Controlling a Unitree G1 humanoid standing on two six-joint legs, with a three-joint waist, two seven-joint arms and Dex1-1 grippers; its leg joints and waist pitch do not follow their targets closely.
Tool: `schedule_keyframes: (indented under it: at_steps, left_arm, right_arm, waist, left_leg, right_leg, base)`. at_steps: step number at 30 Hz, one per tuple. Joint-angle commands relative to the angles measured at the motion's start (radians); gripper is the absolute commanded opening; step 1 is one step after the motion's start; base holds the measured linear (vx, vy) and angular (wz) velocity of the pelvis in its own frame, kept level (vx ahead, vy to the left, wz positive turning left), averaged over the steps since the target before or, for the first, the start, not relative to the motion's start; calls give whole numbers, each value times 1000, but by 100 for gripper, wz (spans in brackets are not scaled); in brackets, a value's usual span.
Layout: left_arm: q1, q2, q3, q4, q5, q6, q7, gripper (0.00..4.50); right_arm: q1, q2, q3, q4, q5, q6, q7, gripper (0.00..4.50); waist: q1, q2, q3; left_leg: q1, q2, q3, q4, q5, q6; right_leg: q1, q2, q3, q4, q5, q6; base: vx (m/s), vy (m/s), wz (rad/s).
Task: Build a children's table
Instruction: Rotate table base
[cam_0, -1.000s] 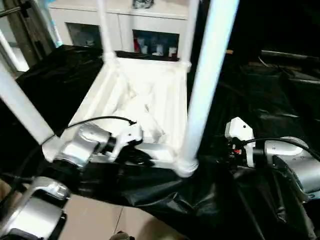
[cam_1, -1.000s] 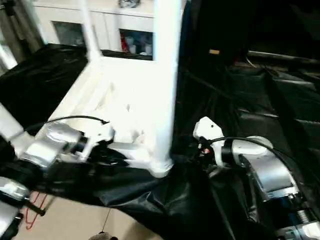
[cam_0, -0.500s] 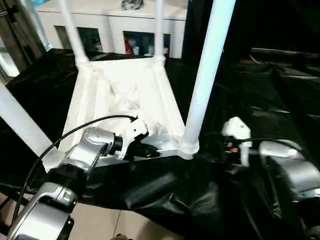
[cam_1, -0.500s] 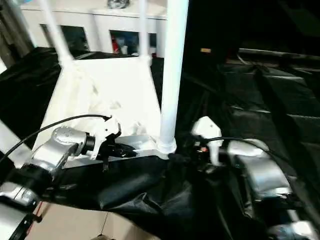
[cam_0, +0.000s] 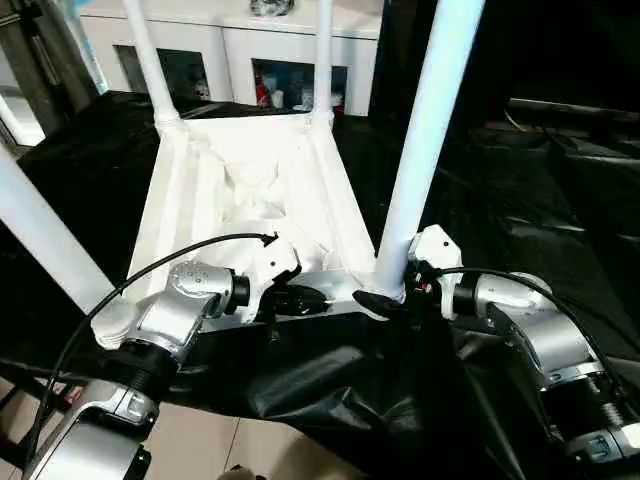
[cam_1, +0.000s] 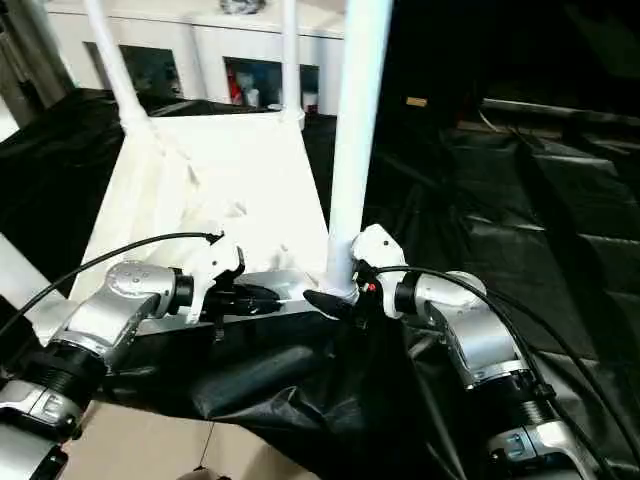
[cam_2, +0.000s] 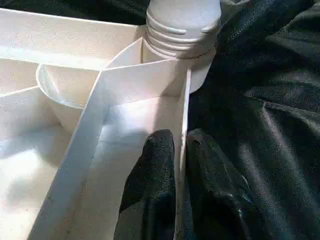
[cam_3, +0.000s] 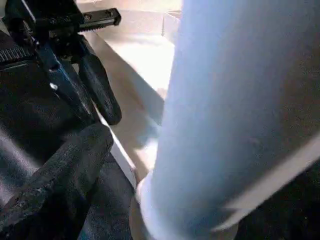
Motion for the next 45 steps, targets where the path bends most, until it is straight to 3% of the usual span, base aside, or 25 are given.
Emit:
schedule_keyframes:
  at_steps: [1, 3, 6, 7, 8, 9, 10, 15, 18, 24, 27, 32, 38, 43, 44, 45]
  left_arm:
    - [2, 4, -5, 25, 17, 12, -4, 57]
    - [-4, 4, -5, 38, 25, 2, 3, 57]
    - [-13, 12, -24, 53, 49, -8, 4, 57]
    - [-15, 17, -34, 60, 60, -13, 2, 57]
    - [-18, 19, -43, 73, 71, -12, 2, 57]
    - [-20, 19, -44, 79, 75, -15, 4, 57]
    - [-20, 19, -44, 79, 75, -15, 4, 57]
    - [-34, 15, -45, 102, 83, -21, 11, 9]
    - [-47, 8, -34, 107, 72, -17, 2, 9]
    - [-47, 6, -34, 107, 60, -14, -33, 9]
    - [-41, 12, -38, 102, 49, -13, -73, 9]
    - [-44, 11, -36, 102, 50, -18, -72, 0]
    - [-44, 10, -30, 103, 48, -15, -80, 0]
    - [-41, 14, -28, 103, 47, -16, -86, 0]
    - [-39, 17, -26, 99, 45, -15, -87, 0]
    - [-39, 17, -26, 99, 45, -15, -87, 0]
  right_arm:
    - [-5, -13, -3, 6, -9, -10, 8, 450]
    - [-4, -18, -4, 3, -8, -9, 11, 450]
    - [2, -28, -5, -2, -9, -6, 15, 450]
    - [4, -31, -6, -3, -10, -8, 16, 450]
    - [7, -36, -7, -2, -12, -7, 17, 450]
    - [8, -38, -8, -2, -12, -7, 17, 450]
    - [8, -38, -8, -2, -12, -7, 17, 450]
    - [7, -46, -12, 8, -16, -5, 16, 450]
    - [4, -50, -14, 17, -18, -3, 12, 450]
    - [-4, -49, -3, 37, -30, -5, 6, 450]
    - [-31, -31, 4, 86, -44, -11, -10, 450]
    - [-51, -10, 4, 121, -40, -14, -13, 405]
    - [-67, 14, 4, 166, -31, -19, 5, 349]
    - [-76, 21, 4, 187, -31, -24, 20, 305]
    - [-80, 25, 4, 196, -31, -28, 25, 297]
    - [-80, 25, 4, 196, -31, -28, 25, 290]
  waist:
    - [5, -8, -65]
    - [5, -12, -64]
    - [5, -12, -63]
    - [5, -4, -63]
    - [4, -10, -62]
    - [5, -5, -62]
    - [4, -8, -61]
    - [-3, -9, -58]
    - [-5, -9, -58]
    - [-5, -6, -61]
    - [-6, -3, -64]
    - [-4, -3, -64]
    - [-6, -4, -61]
    - [-6, -7, -60]
    - [-6, -13, -61]
    - [-6, -10, -60]
  left_leg:
    - [10, 23, -14, -67, -203, 41]
    - [9, 23, -15, -68, -210, 36]
    - [11, 23, -15, -69, -222, 33]
    - [14, 22, -15, -69, -227, 31]
    - [13, 21, -15, -69, -235, 29]
    - [14, 21, -16, -70, -238, 27]
    - [13, 21, -16, -69, -240, 27]
    - [16, 19, -18, -71, -270, 25]
    - [16, 19, -20, -71, -276, 25]
    - [16, 20, -19, -71, -267, 26]
    - [15, 21, -19, -71, -256, 23]
    - [13, 22, -16, -71, -240, 29]
    - [17, 23, -19, -73, -275, 21]
    - [15, 24, -18, -74, -264, 23]
    - [15, 24, -17, -73, -259, 25]
    - [14, 25, -18, -74, -254, 26]
  right_leg:
    - [50, -76, 46, -79, -291, -173]
    - [51, -75, 46, -81, -311, -163]
    - [48, -74, 45, -85, -335, -155]
    - [47, -74, 46, -86, -341, -153]
    - [48, -73, 45, -89, -360, -144]
    - [47, -75, 45, -90, -367, -143]
    - [48, -74, 45, -91, -373, -141]
    - [45, -74, 42, -100, -445, -125]
    - [45, -74, 41, -102, -465, -118]
    - [45, -74, 42, -98, -421, -136]
    - [48, -73, 43, -91, -362, -166]
    - [52, -73, 45, -84, -298, -190]
    - [48, -76, 44, -91, -379, -172]
    - [48, -77, 45, -90, -371, -172]
    - [49, -77, 45, -90, -366, -171]
    - [49, -78, 45, -88, -364, -174]
  base:
    - [0, 0, 0]
    - [0, 0, 0]
    - [0, 0, 0]
    - [0, 0, 0]
    - [0, 0, 0]
    - [0, 0, 0]
    - [0, 0, 0]
    - [0, 0, 0]
    - [0, 0, 0]
    - [0, 0, 0]
    - [0, 0, 0]
    - [0, 0, 0]
    - [0, 0, 0]
    - [0, 0, 0]
    - [0, 0, 0]
    - [0, 0, 0]
